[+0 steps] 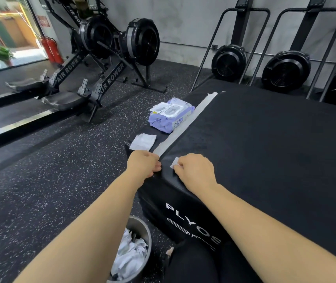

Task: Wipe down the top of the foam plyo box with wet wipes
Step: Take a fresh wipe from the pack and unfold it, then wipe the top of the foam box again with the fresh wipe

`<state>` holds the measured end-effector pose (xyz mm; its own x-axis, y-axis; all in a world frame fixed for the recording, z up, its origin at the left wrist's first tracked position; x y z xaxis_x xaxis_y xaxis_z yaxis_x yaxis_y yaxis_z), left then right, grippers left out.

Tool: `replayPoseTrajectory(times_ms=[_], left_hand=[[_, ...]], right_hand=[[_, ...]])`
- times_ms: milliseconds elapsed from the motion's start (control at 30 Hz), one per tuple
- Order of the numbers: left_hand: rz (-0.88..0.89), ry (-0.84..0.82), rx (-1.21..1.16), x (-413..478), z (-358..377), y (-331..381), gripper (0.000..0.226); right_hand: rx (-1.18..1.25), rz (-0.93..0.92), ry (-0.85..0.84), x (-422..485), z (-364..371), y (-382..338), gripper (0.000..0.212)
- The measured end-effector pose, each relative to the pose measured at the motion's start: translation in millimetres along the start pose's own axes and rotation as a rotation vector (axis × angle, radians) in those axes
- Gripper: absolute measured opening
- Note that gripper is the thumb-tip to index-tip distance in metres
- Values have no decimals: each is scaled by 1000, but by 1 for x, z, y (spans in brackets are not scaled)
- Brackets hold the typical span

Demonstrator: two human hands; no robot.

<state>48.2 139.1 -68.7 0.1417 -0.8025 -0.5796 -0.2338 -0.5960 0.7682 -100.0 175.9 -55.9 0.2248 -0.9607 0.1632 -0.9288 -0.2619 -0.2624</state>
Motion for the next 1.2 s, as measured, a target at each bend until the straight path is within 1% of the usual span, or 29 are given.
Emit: replayPoseTrajectory(times_ms=[67,133,167,267,300,367,433,467,500,533,567,600,667,767,967,1100,1200], left_hand=[[29,0,25,1,1,0,16],[49,2,45,1,2,0,16],[55,3,54,1,2,0,15],[64,2,80,3,3,1,14],[69,4,85,3,3,1,14],[85,18,87,6,1,2,15],[109,41,86,10,-3,2,15],[124,50,84,11,-5,2,16],[144,61,94,12,-6,2,17],[172,76,122,13,-7,2,18],[208,92,165,12,-8,2,18],[245,101,220,11,-8,2,17],[294,95,329,7,-5,0,20],[299,68,410,7,-3,-1,30],[160,-68,292,15,-6,-3,42],[95,-95,237,16,-7,-2,47],[90,-87,257,13,-7,-2,47]], right_hand=[[72,90,92,-6,4,3,53],[111,177,157,-12,9,10,55],[81,175,149,-13,12,10,54],[-10,18,69,-14,20,-4,44],[-28,-32,53,-14,21,-9,45],[-50,-103,116,-18,17,-16,46],[-87,-157,239,-23,10,-19,38],[-106,-168,221,-25,10,-20,39],[-98,-162,122,-26,15,-20,50],[-64,-146,-21,-28,24,-19,65],[-28,-125,-147,-30,34,-17,75],[-12,-105,-246,-32,41,-16,79],[-29,-91,-346,-33,48,-17,79],[-71,-90,-396,-29,51,-20,78],[-113,-107,-435,-6,60,-31,77],[-114,-139,-431,9,61,-39,77],[-116,-162,-423,5,59,-37,75]])
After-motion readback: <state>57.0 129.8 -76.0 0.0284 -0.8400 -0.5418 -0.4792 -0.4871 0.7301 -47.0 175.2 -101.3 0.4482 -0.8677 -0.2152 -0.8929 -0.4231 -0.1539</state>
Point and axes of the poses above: each hand's wrist, its own x-axis towards the middle knuckle, its own z-axis out of the palm, y = z × x, the point moved 5 cm from there along x, towards the middle knuckle, and after that the axes turned 15 degrees about -z, right-handed, at the moved point
